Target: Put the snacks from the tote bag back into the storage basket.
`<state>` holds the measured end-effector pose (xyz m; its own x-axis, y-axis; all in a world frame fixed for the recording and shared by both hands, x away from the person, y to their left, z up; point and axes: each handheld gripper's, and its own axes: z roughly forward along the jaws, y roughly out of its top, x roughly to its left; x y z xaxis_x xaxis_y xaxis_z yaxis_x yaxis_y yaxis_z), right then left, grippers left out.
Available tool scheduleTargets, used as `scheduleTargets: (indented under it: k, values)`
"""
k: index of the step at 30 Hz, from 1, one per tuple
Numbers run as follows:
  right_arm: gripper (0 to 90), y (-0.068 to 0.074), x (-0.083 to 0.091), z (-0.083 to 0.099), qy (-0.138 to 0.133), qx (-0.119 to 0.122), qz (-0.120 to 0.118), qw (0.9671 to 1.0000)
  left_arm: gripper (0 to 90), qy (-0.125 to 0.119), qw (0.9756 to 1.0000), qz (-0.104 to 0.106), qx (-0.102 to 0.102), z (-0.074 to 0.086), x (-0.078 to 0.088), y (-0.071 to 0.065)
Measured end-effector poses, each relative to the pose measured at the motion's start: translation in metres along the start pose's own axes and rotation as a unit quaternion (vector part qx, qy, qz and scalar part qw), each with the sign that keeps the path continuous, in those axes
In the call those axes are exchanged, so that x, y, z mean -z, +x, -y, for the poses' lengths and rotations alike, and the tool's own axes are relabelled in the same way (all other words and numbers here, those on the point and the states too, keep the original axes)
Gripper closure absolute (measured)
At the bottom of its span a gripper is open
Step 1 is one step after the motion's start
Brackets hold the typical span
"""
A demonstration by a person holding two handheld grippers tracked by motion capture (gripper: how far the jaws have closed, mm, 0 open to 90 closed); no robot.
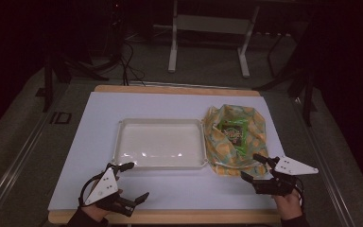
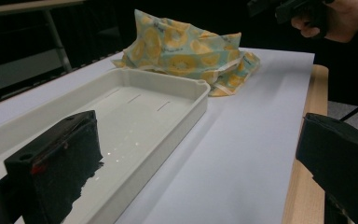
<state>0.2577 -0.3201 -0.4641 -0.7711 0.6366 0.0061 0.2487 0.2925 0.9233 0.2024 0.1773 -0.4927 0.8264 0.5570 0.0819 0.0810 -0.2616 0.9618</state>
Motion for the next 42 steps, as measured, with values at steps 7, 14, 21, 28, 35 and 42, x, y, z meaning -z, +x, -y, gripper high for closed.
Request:
scheduleTargets:
  k: [7,14,21,28,35,42]
  values:
    - [13.5,-0.001,0.002,-0.003,0.002,0.001,0.003,1.0,0.3,-0.014,0.9999,-0.004,0.0,-0.001,0.001,0.0]
    - [13.1,0.002,0.003,-0.006,0.011,-0.002,-0.008,0.9999,0.4,-0.017,0.9998,-0.007,0.003,-0.001,0.002,0.001]
    - [11.9,0.004,0.001,-0.012,0.015,0.001,-0.034,0.9993,0.3,-0.01,0.9998,0.008,0.012,0.0,-0.001,0.0]
    - [11.0,0.013,0.003,-0.019,0.018,0.023,-0.027,0.9992,0.4,-0.008,0.9999,0.01,0.009,0.0,-0.001,-0.001]
    - [11.0,0.025,0.002,-0.025,0.022,0.058,-0.052,0.9967,0.4,-0.009,0.9998,0.015,0.005,0.0,-0.002,-0.003]
    - [10.8,0.028,0.004,-0.032,0.011,0.066,-0.07,0.9954,0.3,-0.006,0.9998,0.017,0.005,0.0,-0.002,-0.003]
